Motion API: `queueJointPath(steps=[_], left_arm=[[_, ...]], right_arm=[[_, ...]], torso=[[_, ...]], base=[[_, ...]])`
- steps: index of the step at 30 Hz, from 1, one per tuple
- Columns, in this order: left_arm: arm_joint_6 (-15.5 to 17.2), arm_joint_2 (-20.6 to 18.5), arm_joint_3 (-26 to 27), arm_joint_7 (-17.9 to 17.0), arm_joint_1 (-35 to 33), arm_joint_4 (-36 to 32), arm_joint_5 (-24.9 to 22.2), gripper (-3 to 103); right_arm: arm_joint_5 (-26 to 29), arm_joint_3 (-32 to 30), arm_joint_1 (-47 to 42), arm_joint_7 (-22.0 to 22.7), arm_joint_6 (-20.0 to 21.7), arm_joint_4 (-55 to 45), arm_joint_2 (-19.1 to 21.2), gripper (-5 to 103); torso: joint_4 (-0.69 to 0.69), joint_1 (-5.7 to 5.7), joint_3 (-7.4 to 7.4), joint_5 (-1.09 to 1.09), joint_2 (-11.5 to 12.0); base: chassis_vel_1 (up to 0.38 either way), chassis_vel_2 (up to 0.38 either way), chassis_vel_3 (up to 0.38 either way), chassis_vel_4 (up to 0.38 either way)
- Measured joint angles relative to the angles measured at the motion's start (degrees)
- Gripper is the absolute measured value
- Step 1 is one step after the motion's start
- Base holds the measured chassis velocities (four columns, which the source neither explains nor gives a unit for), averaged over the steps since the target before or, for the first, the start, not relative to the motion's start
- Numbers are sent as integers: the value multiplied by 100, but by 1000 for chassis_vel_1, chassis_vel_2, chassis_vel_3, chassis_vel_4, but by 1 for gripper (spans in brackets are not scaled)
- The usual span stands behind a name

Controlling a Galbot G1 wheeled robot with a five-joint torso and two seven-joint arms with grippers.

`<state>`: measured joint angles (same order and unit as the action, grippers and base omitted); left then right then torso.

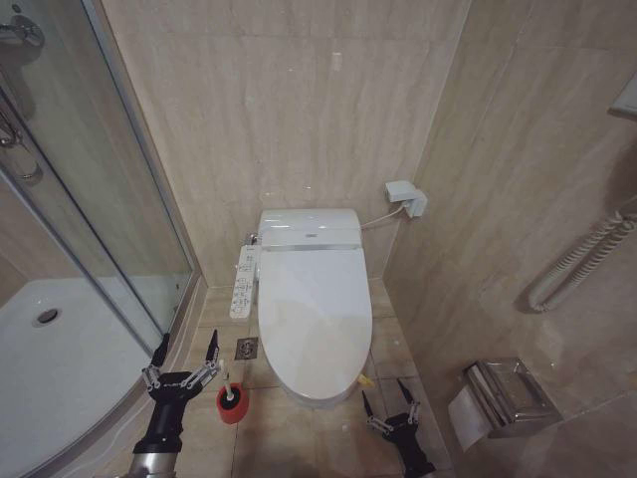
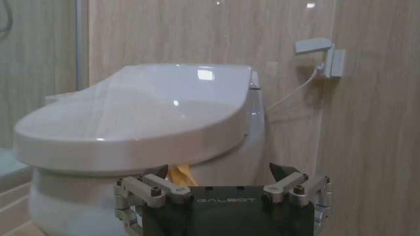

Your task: Open the toilet lid, clean the toilet bowl with a toilet brush, close the toilet lid, and flush.

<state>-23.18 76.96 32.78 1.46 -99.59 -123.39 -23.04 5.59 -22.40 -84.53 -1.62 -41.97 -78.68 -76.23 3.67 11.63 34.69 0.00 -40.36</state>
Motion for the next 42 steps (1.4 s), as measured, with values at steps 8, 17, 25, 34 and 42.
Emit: queueJointPath(steps=[8, 17, 25, 34, 42], left_arm=[[4, 59, 30, -2, -57, -63, 77, 100], [11, 147, 52, -4, -102, -88, 145, 100], [21, 261, 60, -9, -110, -93, 201, 100], [19, 295, 92, -11, -101, -43, 212, 100], [19, 327, 65, -11, -67, 9, 229, 100]], right_arm=[[276, 91, 218, -186, -161, 428, -23, 100], [390, 247, 479, -318, -262, 688, -33, 100], [728, 435, 774, -523, -273, 1081, 22, 100], [856, 437, 964, -751, -362, 1310, -2, 100], [910, 428, 982, -866, -450, 1391, -8, 94]], torso=[[1, 0, 0, 0, 0], [0, 0, 0, 0, 0], [0, 0, 0, 0, 0], [0, 0, 0, 0, 0], [0, 0, 0, 0, 0]], base=[[0, 0, 0, 0], [0, 0, 0, 0], [0, 0, 0, 0], [0, 0, 0, 0], [0, 0, 0, 0]])
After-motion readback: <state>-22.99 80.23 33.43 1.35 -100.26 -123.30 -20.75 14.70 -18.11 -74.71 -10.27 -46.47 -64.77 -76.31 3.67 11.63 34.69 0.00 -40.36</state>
